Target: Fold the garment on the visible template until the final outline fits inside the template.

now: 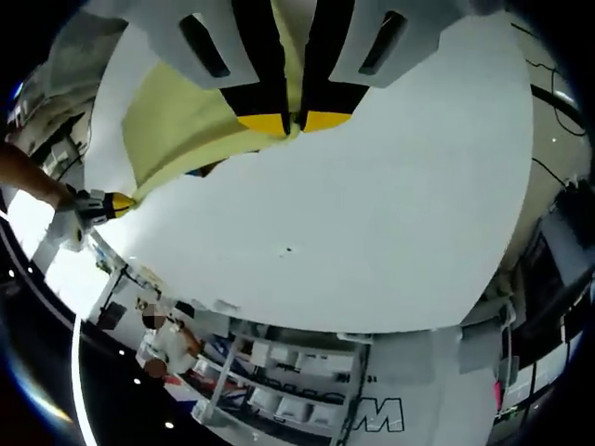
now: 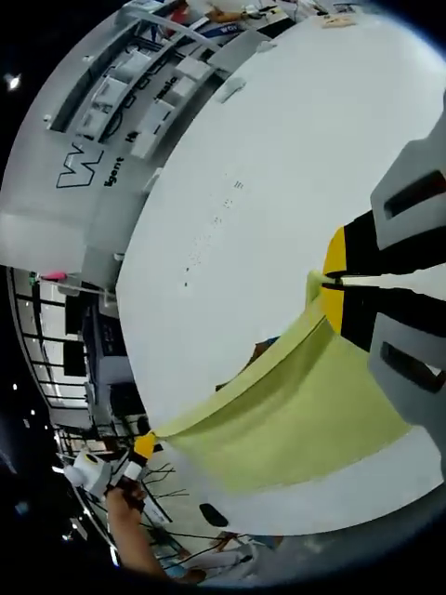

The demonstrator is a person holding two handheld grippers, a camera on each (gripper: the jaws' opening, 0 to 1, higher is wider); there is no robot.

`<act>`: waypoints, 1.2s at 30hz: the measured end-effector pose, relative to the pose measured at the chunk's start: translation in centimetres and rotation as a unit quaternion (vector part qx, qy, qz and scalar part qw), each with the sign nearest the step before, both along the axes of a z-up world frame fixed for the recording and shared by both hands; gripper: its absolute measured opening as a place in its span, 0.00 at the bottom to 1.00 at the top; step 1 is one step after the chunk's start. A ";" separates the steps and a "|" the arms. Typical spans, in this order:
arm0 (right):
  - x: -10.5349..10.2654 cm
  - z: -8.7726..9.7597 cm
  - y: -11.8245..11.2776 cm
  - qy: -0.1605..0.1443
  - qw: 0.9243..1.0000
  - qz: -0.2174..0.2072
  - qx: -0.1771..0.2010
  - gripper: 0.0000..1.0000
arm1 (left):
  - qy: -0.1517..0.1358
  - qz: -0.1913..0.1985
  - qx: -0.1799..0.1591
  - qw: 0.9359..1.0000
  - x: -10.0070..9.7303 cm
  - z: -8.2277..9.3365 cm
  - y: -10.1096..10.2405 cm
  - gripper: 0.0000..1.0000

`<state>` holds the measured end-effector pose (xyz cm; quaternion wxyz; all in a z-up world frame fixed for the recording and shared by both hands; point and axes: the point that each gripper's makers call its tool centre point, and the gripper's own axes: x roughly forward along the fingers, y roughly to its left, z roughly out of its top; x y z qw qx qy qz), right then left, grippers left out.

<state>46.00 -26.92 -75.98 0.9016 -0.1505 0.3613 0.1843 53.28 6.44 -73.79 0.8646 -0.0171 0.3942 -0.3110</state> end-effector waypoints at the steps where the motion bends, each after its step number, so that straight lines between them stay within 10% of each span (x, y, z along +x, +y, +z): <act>1: 0.3 -0.3 0.0 -0.001 1.000 -0.003 -0.002 0.00 | 0.002 0.002 0.001 1.000 0.2 -0.5 0.1 0.06; 12: 2.4 -3.3 -1.8 -0.020 0.997 -0.070 -0.025 0.00 | 0.007 0.029 0.021 0.999 1.8 -3.7 1.1 0.06; 15: 2.5 -3.8 -1.8 -0.004 0.995 -0.098 0.026 0.00 | 0.008 0.037 0.017 0.999 2.1 -4.2 1.3 0.06; 22: 1.3 -3.7 -1.5 -0.011 0.996 -0.081 0.016 0.00 | -0.046 0.048 0.066 0.996 3.6 -4.2 2.8 0.02; 36: -2.1 -3.2 0.0 -0.017 0.996 -0.072 0.051 0.00 | -0.043 0.030 0.037 0.998 0.3 -3.1 2.8 0.20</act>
